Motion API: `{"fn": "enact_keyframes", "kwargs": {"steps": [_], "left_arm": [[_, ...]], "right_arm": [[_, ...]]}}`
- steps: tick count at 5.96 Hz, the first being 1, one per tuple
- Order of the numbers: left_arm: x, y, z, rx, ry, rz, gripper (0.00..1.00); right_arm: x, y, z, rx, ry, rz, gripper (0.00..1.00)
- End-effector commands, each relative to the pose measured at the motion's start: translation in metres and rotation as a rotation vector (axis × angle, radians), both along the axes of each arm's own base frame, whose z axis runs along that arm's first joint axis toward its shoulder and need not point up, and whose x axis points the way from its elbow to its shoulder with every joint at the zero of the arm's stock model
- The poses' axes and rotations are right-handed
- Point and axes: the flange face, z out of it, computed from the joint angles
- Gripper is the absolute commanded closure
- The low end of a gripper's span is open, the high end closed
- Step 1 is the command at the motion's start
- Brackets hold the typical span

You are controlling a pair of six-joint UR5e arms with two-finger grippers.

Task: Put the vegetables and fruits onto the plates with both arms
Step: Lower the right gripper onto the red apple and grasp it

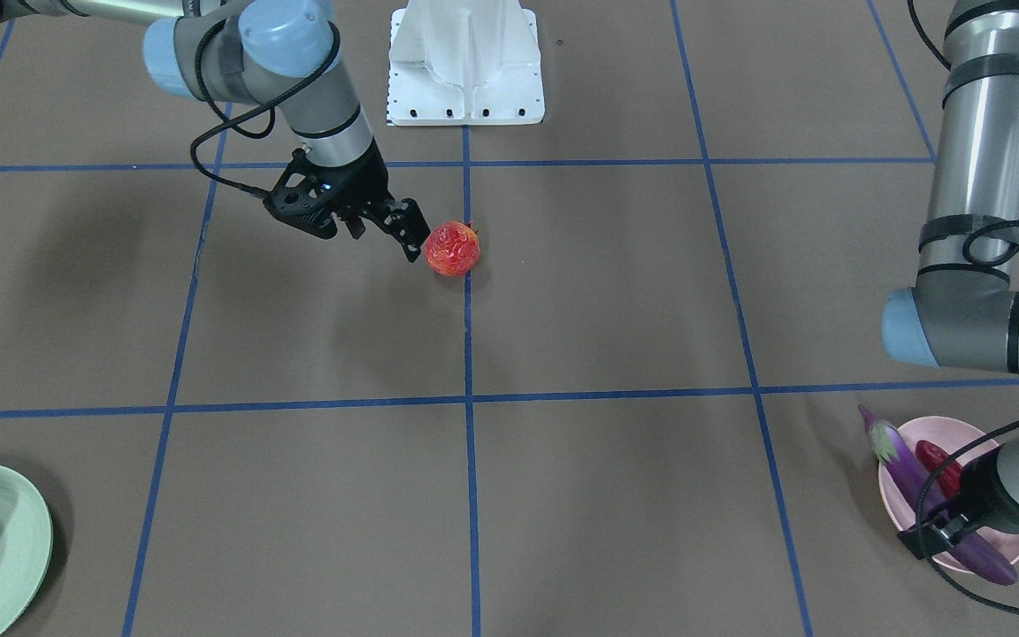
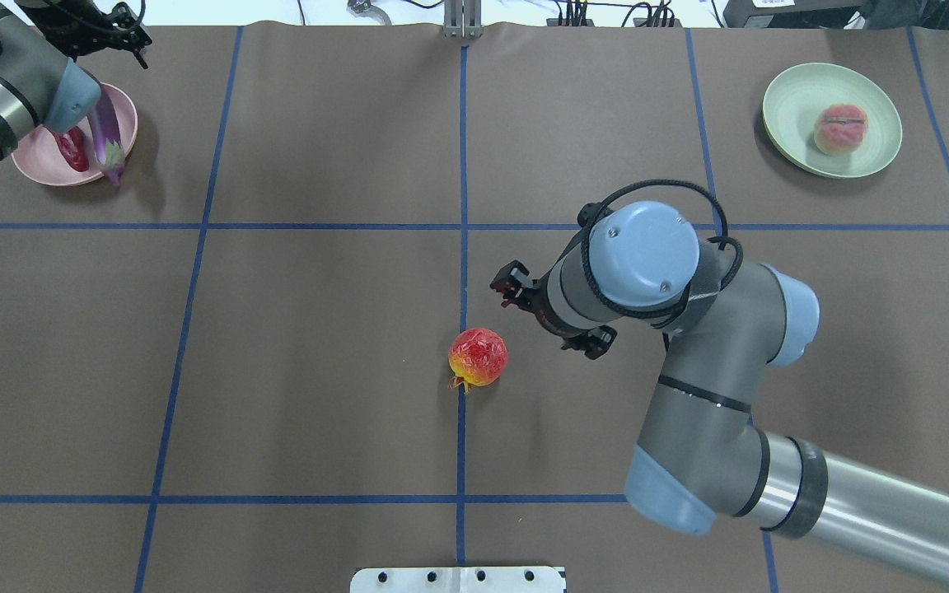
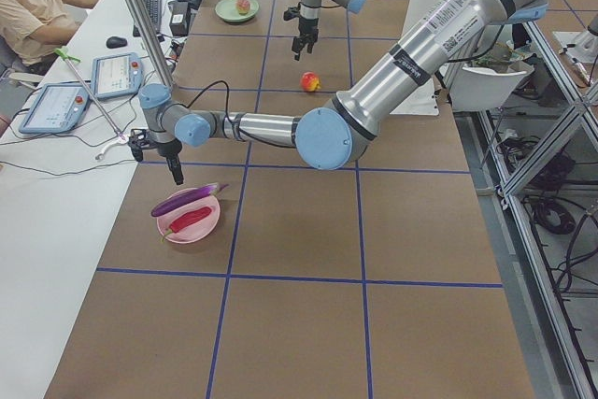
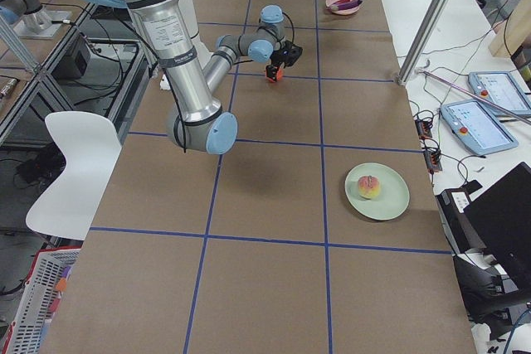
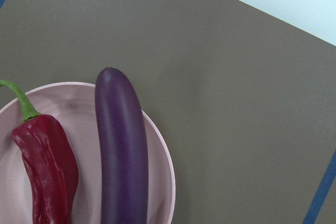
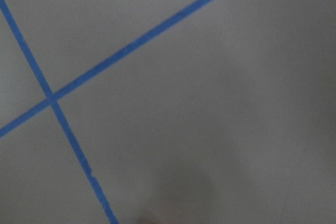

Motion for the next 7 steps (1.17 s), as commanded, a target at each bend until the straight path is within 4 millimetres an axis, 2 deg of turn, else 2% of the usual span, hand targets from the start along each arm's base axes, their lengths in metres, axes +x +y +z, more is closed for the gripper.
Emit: {"fn": "enact_keyframes", "kwargs": {"steps": [1,3,7], "left_arm": [[-0.002,0.005,-0.004,0.008,0.008,-0.007,0.0],[-0.001,0.005,-0.003,0.006,0.007,-0.006,0.0],[-0.002,0.005,-0.004,0.011,0.007,-0.008,0.0]], "right_arm": [[-0.054,0.037,-0.015,-0.066,-0.009,0.096,0.0],[-0.067,0.05,-0.015,-0.059,-0.015,0.173,0.0],[-0.092,0.039,-0.003,-0.052,-0.044,0.2,0.01]]}}
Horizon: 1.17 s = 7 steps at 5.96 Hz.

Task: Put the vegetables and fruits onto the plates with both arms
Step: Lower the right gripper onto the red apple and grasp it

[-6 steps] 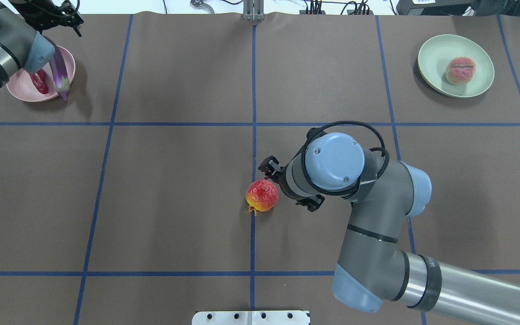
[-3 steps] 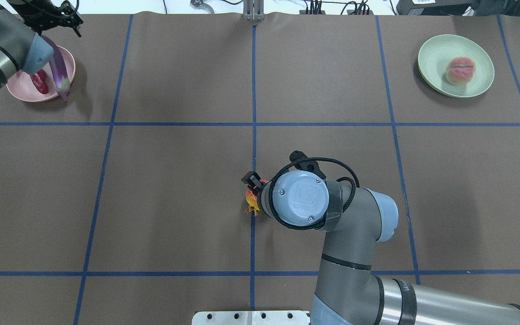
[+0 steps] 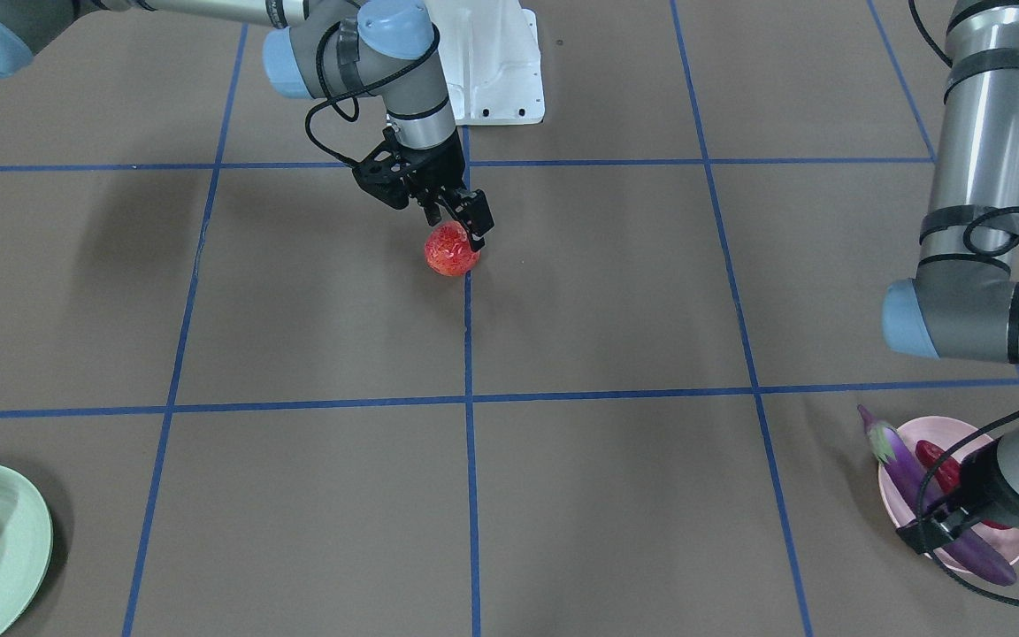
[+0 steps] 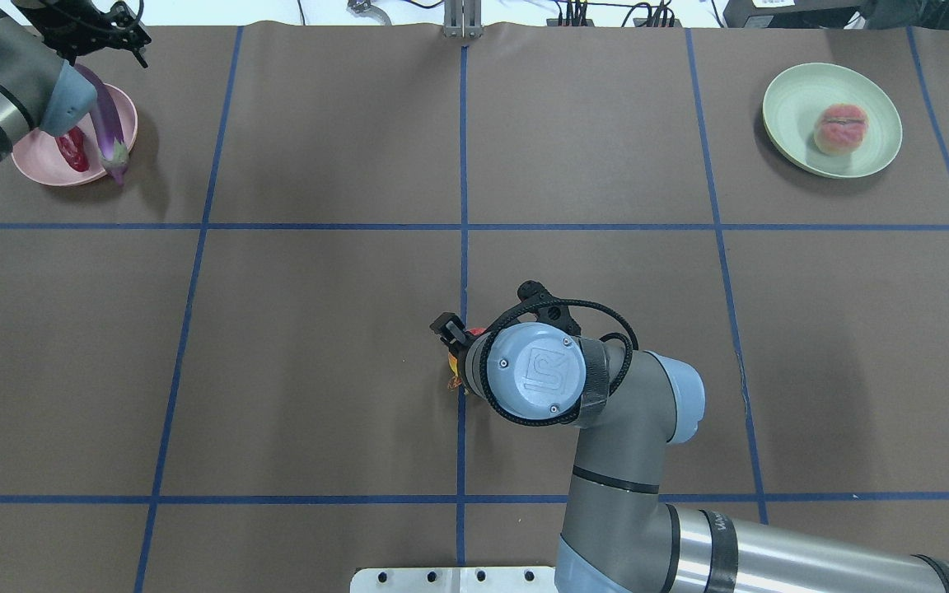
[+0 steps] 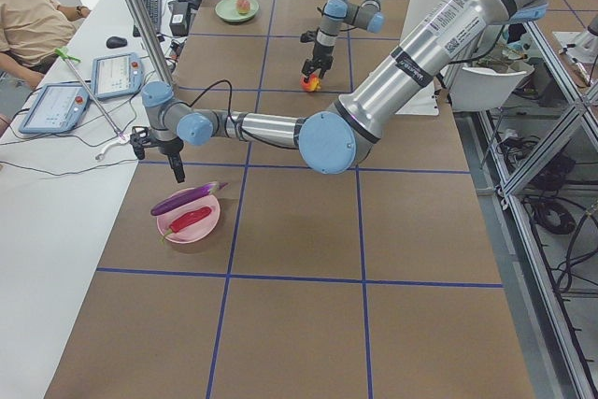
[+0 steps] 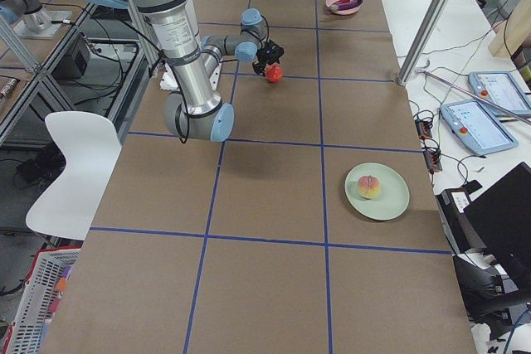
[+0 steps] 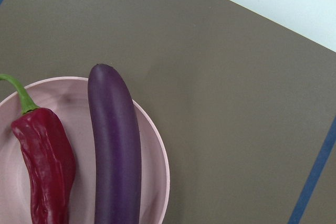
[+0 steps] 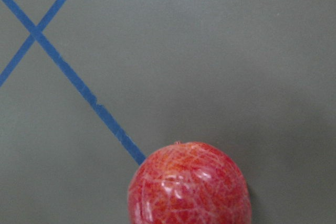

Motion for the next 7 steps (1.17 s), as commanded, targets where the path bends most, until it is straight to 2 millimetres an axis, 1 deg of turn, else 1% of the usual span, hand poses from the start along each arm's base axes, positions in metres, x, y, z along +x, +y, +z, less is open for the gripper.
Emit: {"fn": "enact_keyframes", "kwargs": {"steps": [1,2,3,4,5,6,7], "left_arm": [[-0.001,0.003,0.002,0.002,0.001,0.0,0.0],[-0.002,0.008,-0.001,0.003,0.001,0.001,0.0],[-0.002,0.009,-0.009,-0.01,-0.003,0.002,0.0],[-0.002,0.009,-0.019,-0.001,0.001,0.001,0.0],[-0.003,0.01,-0.025,-0.01,0.012,-0.025,0.0],[-0.002,0.012,-0.037,0.0,0.025,-0.03,0.0],[0.0,0.012,-0.043,-0.002,0.033,-0.043,0.0]], "right_arm": [[-0.002,-0.01,-0.007,0.007,0.0,0.019,0.4],[-0.001,-0.011,0.002,0.017,0.023,0.009,0.92],[0.013,-0.031,0.001,0.027,0.069,0.023,1.0],[0.046,-0.081,0.004,0.093,0.134,0.024,1.0],[0.097,-0.148,0.021,0.111,0.178,0.058,1.0],[0.141,-0.218,0.056,0.155,0.292,0.048,1.0],[0.188,-0.283,0.108,0.175,0.428,-0.006,1.0]]}}
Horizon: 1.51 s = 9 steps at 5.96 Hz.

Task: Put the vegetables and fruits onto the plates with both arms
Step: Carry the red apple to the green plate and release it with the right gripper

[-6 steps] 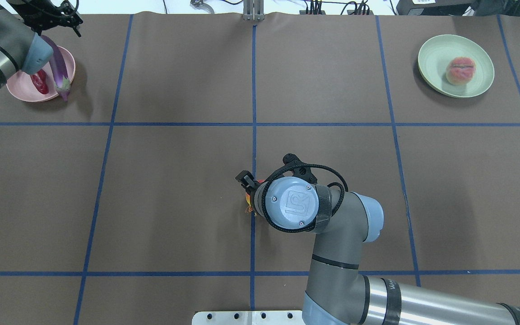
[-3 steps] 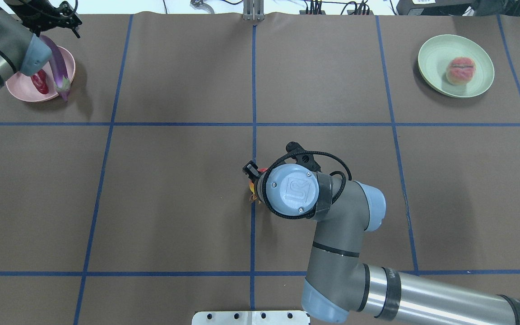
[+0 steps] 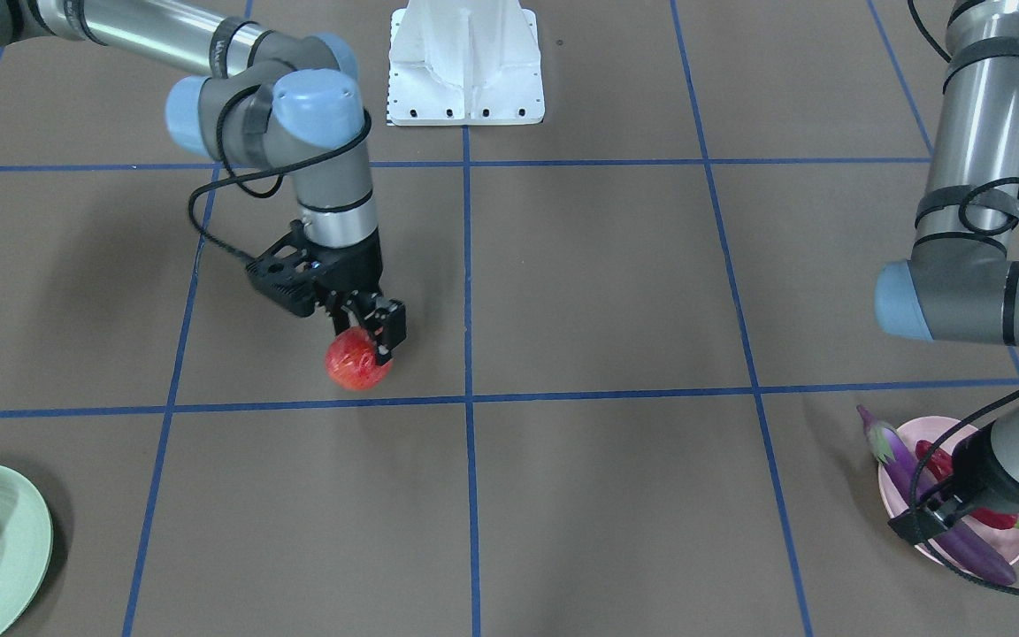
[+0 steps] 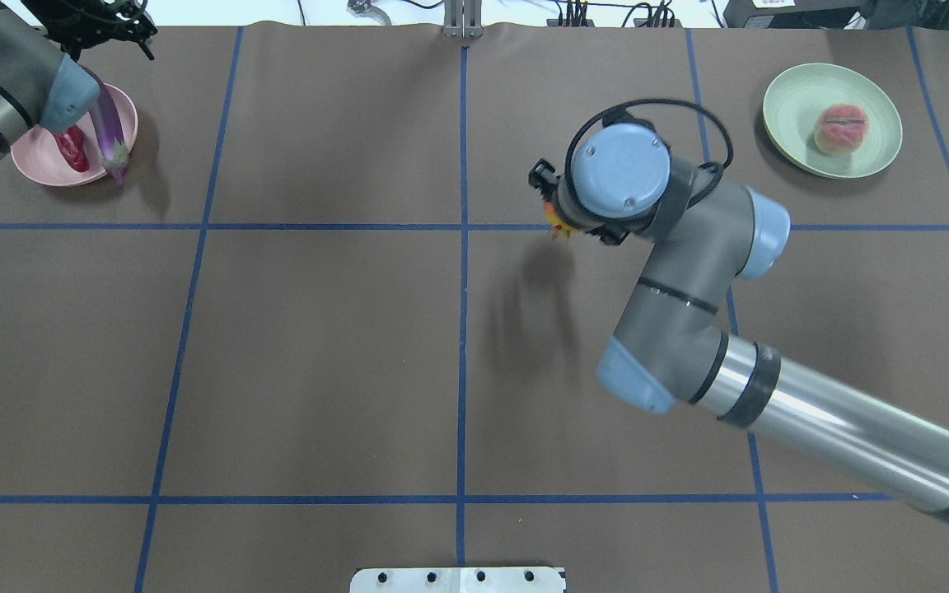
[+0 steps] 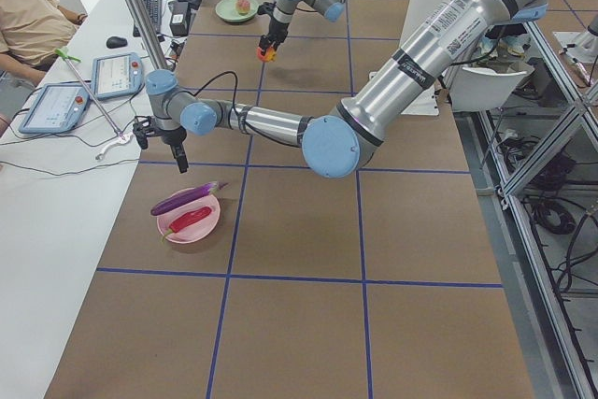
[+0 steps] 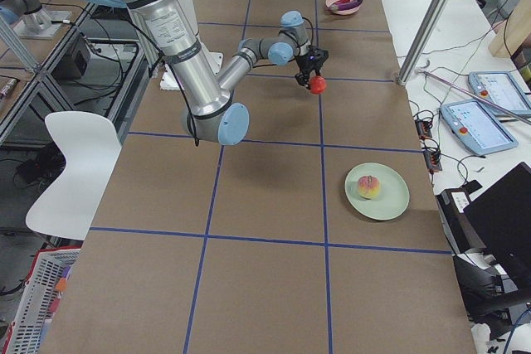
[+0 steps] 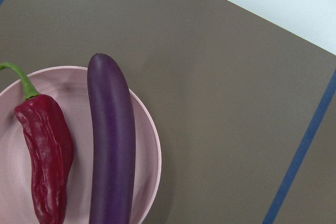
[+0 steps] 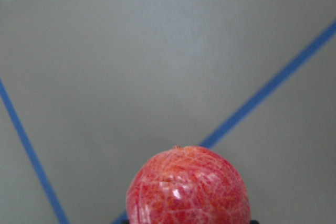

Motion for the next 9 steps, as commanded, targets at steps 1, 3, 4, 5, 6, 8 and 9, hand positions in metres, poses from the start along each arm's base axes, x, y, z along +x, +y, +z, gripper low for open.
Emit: {"fn": "enact_keyframes", "kwargs": {"steps": [1,3,4,5,6,8,9], "left_arm": [[0.002,0.002,-0.015,-0.008,0.018,-0.031,0.0],[0.009,0.005,-0.02,-0.015,0.018,-0.026,0.0],[0.012,0.006,-0.023,-0.014,0.021,-0.027,0.0],[0.014,0.007,-0.024,-0.012,0.022,-0.026,0.0],[0.015,0.008,-0.026,-0.014,0.025,-0.031,0.0],[0.016,0.009,-0.029,-0.011,0.027,-0.031,0.0],[0.016,0.009,-0.029,-0.012,0.027,-0.032,0.0]], "right_arm": [[0.102,-0.108,0.084,-0.003,0.209,-0.063,1.0],[0.185,-0.162,0.146,-0.017,0.354,-0.124,1.0],[0.199,-0.172,0.174,-0.031,0.406,-0.133,1.0],[0.194,-0.181,0.209,-0.023,0.422,-0.127,1.0],[0.19,-0.189,0.215,-0.016,0.428,-0.121,1.0],[0.193,-0.19,0.22,0.002,0.47,-0.15,0.09],[0.196,-0.191,0.22,0.009,0.476,-0.162,0.0]]}}
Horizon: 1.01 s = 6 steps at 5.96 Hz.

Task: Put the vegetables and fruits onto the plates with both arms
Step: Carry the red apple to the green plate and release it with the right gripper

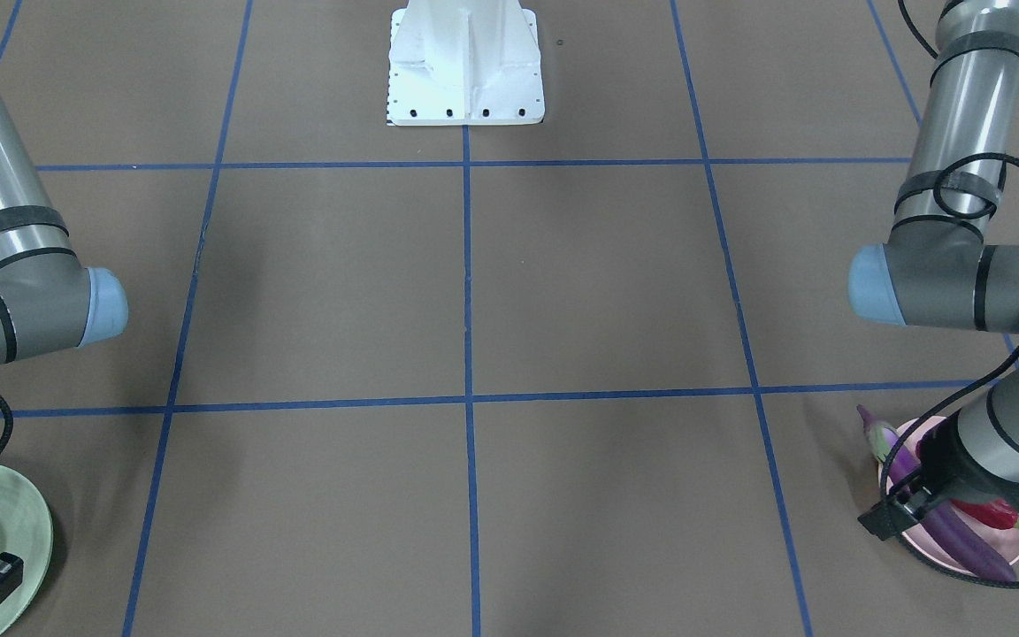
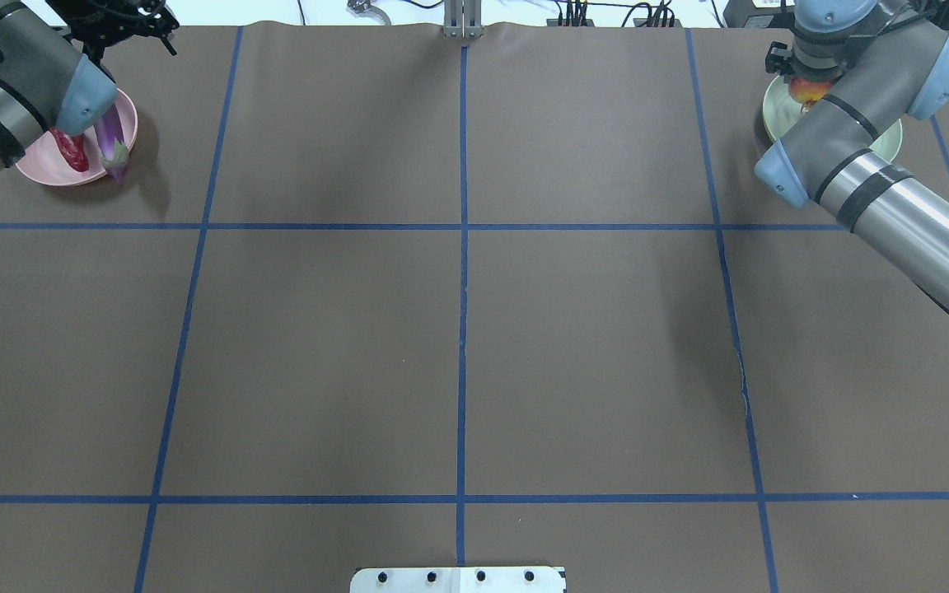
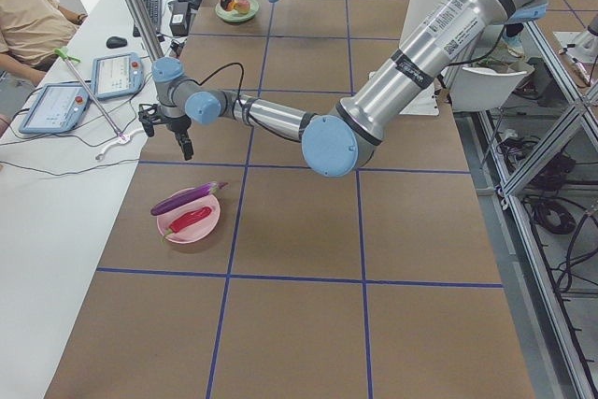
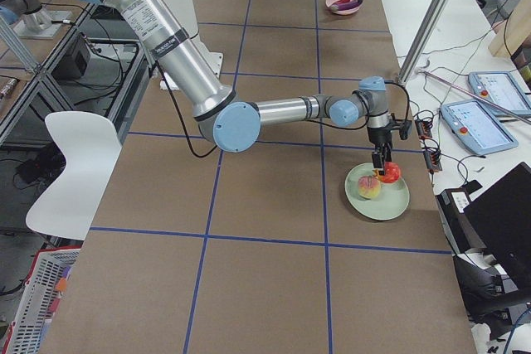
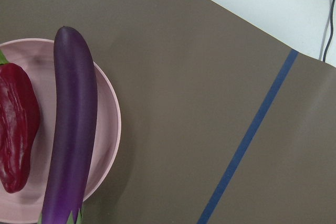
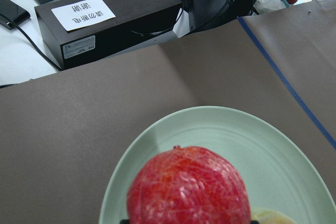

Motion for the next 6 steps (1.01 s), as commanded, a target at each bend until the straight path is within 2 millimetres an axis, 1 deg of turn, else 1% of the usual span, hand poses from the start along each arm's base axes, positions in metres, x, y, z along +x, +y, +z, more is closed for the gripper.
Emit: {"fn": "enact_keyframes", "kwargs": {"steps": [1,2,3,4,5,6], "left_arm": [[0.0,0.001,-0.002,-0.004,-0.001,-0.001,0.0],[-0.002,0.004,-0.011,-0.016,-0.006,0.001,0.0],[-0.004,0.007,-0.026,-0.001,0.004,0.001,0.0],[-0.016,0.044,-0.016,0.031,0.044,0.034,0.0],[-0.034,0.091,-0.008,0.127,0.067,0.115,0.0],[-0.05,0.128,0.003,0.227,0.057,0.201,0.0]], "right_arm": [[0.014,-0.006,-0.002,0.021,0.018,-0.035,0.0],[0.041,-0.011,-0.005,0.039,0.024,-0.063,0.0],[0.081,-0.002,-0.001,0.049,-0.026,-0.149,0.0],[0.114,0.011,-0.003,0.05,-0.106,-0.199,0.0],[0.144,0.035,-0.002,0.071,-0.184,-0.281,0.0],[0.154,0.058,-0.002,0.064,-0.246,-0.33,0.0]]}}
